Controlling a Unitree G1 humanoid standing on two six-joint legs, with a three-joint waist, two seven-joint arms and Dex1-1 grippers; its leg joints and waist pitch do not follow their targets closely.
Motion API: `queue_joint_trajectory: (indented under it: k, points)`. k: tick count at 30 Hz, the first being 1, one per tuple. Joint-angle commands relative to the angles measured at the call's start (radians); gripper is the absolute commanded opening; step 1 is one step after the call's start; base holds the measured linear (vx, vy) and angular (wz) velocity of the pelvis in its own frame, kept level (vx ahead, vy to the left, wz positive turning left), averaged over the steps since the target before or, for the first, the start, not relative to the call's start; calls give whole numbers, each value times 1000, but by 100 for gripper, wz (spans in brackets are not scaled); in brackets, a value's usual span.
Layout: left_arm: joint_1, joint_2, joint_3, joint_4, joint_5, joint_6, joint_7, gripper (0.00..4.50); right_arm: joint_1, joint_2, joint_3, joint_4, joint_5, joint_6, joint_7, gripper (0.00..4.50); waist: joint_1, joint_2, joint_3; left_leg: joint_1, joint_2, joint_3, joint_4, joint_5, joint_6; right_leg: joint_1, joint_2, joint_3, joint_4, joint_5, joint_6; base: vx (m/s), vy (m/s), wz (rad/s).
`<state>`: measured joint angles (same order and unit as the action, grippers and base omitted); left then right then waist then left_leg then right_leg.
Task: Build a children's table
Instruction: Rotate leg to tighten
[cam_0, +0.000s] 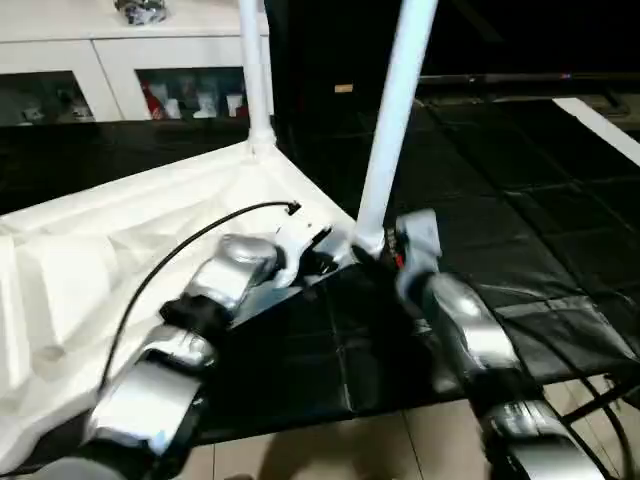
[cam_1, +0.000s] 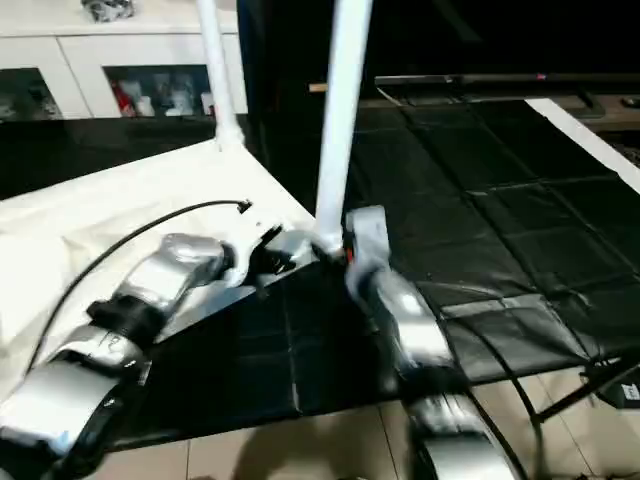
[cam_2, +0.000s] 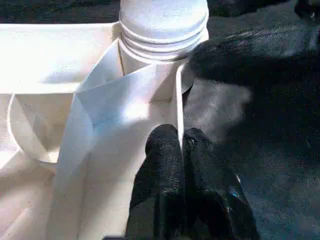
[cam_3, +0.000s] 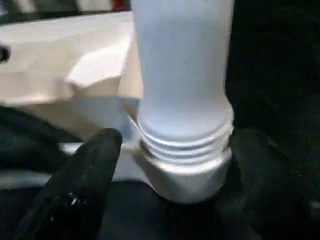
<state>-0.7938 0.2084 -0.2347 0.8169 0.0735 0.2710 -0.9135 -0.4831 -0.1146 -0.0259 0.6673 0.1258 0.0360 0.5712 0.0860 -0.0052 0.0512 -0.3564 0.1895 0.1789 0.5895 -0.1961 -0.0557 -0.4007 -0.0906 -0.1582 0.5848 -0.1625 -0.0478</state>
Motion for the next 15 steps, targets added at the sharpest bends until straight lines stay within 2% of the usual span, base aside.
queue_joint_trajectory:
  k: [1,3,4,6,7,8,10,13,15]
  points:
    - [17,20,-32,-38,5,-31,-90,0,18,-40,9,-37,27,-4,89,412,6,-4,-67,5,56,-16,-64,-129,84,67,-93,82,-68,-222,-167,0,0,0]
    - [39,54,-53,-57,2,-58,-172,0,34,-102,9,-80,59,-5,209,431,12,-1,-70,7,58,-17,-63,-132,81,66,-94,84,-66,-224,-162,0,0,0]
    - [49,73,-67,-66,-1,-81,-219,0,41,-135,18,-104,71,3,277,443,14,-4,-69,4,57,-17,-63,-131,88,68,-90,83,-66,-214,-161,0,0,0]
    - [53,83,-74,-69,-5,-86,-247,0,45,-156,28,-121,80,11,324,443,18,-3,-69,6,59,-16,-63,-130,90,66,-90,84,-63,-210,-159,0,0,0]
    - [62,106,-92,-77,-8,-123,-310,0,49,-198,56,-156,94,24,423,443,20,-4,-67,5,57,-16,-63,-137,90,67,-88,81,-65,-223,-157,0,0,0]
    - [66,114,-98,-83,-11,-132,-334,0,49,-212,64,-166,100,31,458,443,21,-8,-67,4,57,-14,-63,-140,91,67,-88,81,-67,-234,-152,0,0,0]
    - [76,133,-114,-104,-22,-153,-403,0,39,-242,84,-178,113,42,553,443,30,-6,-69,4,58,-15,-61,-140,92,67,-91,80,-68,-262,-145,0,0,0]
    - [82,157,-145,-127,-20,-168,-483,0,8,-271,126,-166,112,55,679,443,38,-4,-69,9,64,-13,-62,-136,86,59,-89,81,-66,-255,-156,0,0,0]
    - [83,161,-152,-133,-19,-176,-501,0,-1,-276,139,-159,111,57,707,443,42,-4,-69,7,63,-14,-62,-139,79,60,-89,81,-64,-258,-158,0,0,0]
